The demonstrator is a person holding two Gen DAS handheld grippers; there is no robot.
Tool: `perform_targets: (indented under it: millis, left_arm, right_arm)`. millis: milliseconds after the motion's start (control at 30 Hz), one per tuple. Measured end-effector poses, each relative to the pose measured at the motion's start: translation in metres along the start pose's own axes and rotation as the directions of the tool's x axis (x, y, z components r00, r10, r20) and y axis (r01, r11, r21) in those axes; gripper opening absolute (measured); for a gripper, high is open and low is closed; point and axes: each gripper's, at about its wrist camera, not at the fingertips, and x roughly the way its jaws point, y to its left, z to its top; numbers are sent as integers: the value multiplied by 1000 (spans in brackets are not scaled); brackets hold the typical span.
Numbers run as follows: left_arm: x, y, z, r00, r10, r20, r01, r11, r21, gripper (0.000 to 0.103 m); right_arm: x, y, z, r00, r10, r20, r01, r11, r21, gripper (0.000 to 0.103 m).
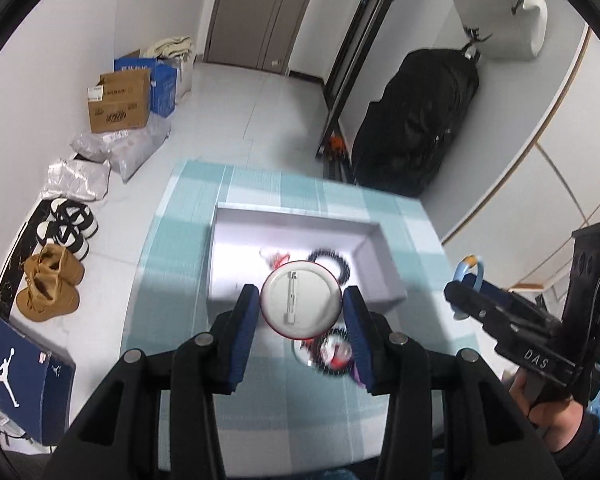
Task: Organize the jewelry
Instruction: 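Carry the badge and blue ring into the white box and release both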
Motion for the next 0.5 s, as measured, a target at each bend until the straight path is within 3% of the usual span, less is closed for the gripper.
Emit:
perform_targets:
  millis: [233,500]
  left_arm:
    - [14,1,16,1000,-24,1,24,1000,10,37]
    - [23,12,30,999,-34,-11,34,999,-40,37]
  right_arm:
    - [12,12,24,1000,-6,15,7,999,-54,60]
    - [38,17,38,999,25,-44,-28,998,-53,60]
